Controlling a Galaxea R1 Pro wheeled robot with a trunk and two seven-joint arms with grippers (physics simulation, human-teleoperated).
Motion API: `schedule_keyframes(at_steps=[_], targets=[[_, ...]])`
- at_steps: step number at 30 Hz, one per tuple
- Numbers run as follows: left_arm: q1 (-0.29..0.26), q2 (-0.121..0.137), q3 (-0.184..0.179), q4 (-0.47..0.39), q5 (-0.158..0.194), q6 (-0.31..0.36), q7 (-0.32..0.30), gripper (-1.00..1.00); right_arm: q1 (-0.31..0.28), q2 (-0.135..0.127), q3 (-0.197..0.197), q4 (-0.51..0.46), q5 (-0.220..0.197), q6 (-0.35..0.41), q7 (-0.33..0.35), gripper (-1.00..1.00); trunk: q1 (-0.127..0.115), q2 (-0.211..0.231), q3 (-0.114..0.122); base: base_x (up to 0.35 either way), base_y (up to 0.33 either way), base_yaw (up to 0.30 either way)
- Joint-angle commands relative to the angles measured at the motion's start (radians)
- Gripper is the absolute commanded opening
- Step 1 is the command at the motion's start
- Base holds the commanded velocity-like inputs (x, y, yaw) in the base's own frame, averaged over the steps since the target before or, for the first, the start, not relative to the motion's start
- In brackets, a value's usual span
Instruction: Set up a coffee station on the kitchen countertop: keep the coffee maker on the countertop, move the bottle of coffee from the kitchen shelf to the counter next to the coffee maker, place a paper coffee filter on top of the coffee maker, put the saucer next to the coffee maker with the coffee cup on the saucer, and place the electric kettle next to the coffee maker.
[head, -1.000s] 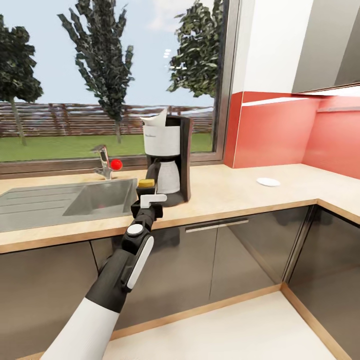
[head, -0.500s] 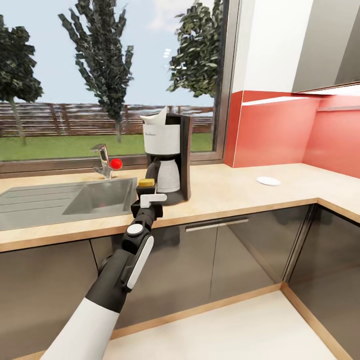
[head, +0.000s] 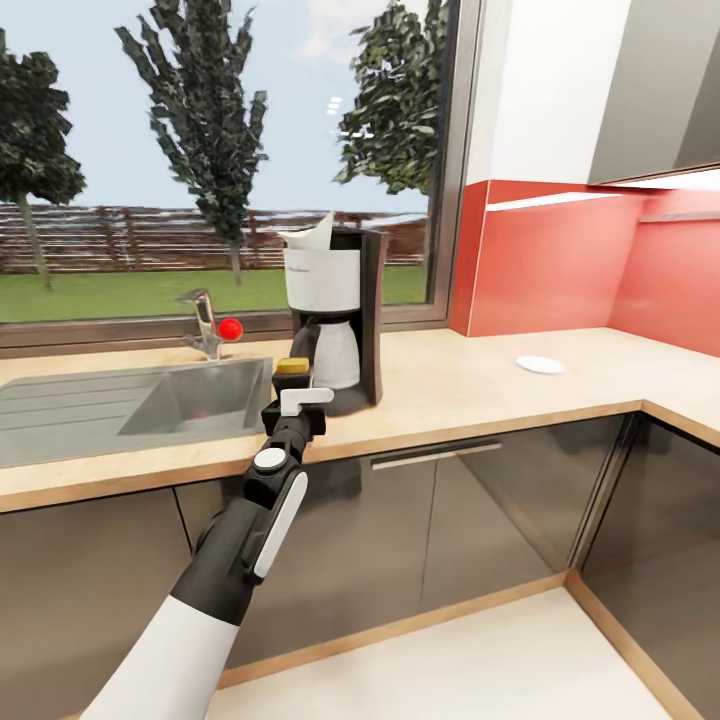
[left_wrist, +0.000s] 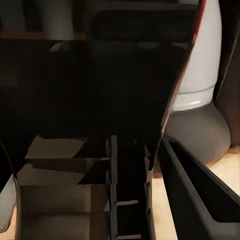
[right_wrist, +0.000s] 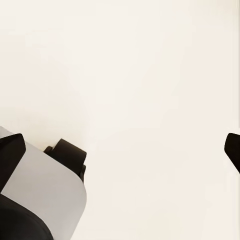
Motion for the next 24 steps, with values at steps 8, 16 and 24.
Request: schedule_keyframes(at_steps=[8, 16, 24], targets=[[-0.001, 0.001, -0.002, 0.000, 0.008, 0.004, 0.009, -1.00, -0.001, 0.000, 0.002, 0.001, 0.001, -0.003, 0.000, 1.00, 0.000, 0.000, -0.001, 0.030, 0.000, 0.000], [-0.001, 0.001, -0.002, -0.001, 0.008, 0.004, 0.009, -1.00, -0.001, 0.000, 0.002, 0.001, 0.001, -0.003, 0.000, 1.00, 0.000, 0.000, -0.001, 0.002, 0.000, 0.000], [-0.001, 0.000, -0.002, -0.002, 0.008, 0.004, 0.009, -1.00, -0.001, 0.001, 0.002, 0.001, 0.001, -0.003, 0.000, 1.00, 0.004, -0.007, -0.004, 0.000, 0.000, 0.000]])
